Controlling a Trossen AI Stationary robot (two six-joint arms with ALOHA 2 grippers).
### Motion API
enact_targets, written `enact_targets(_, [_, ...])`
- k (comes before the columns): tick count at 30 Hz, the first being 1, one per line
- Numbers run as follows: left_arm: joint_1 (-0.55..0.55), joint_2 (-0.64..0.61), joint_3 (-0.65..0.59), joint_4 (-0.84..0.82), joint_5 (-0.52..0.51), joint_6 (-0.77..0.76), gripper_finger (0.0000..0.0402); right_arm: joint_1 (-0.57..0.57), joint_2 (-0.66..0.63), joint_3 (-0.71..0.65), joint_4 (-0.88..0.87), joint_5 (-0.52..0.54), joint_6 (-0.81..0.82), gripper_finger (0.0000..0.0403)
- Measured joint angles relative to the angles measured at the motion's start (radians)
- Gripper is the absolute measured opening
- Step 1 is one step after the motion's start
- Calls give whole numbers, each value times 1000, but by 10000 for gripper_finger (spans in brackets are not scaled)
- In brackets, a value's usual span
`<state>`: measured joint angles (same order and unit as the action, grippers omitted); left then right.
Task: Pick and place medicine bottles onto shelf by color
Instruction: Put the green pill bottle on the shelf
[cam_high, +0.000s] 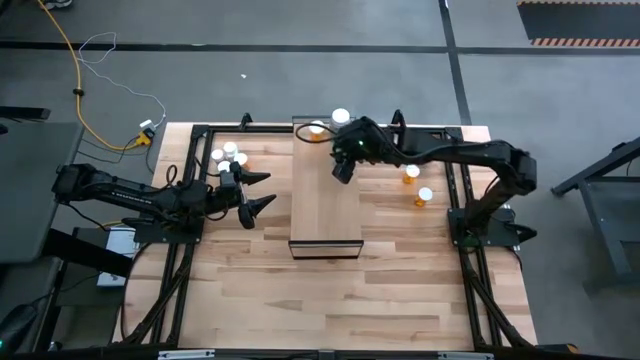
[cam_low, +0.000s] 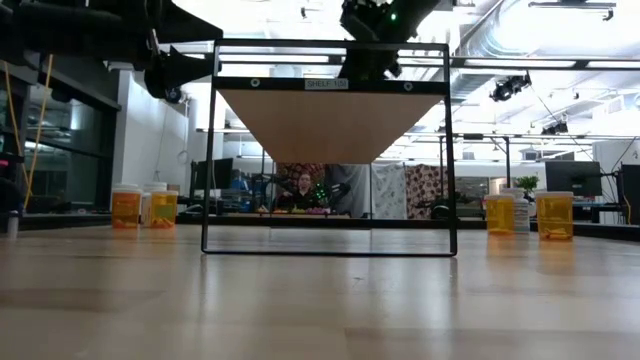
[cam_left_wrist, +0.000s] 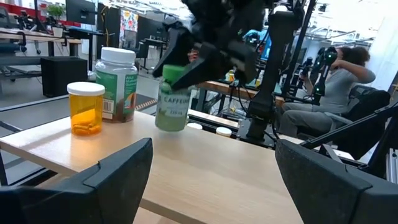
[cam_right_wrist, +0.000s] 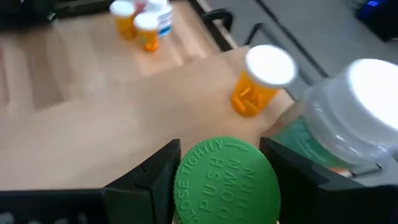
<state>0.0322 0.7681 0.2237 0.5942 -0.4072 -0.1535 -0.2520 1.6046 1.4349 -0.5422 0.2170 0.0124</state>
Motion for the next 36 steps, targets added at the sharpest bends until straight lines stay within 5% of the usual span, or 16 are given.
enact_targets(15, [0,0,0,0,0,18,330,-76,4,1,-19,-351,-192,187])
enact_targets(22, [0,0,0,1,0,17,330,-84,4,1,-23,-346,-200,187])
enact_targets(36, [0,0,0,1,0,16,330,-73,4,-10,78,-9,58,188])
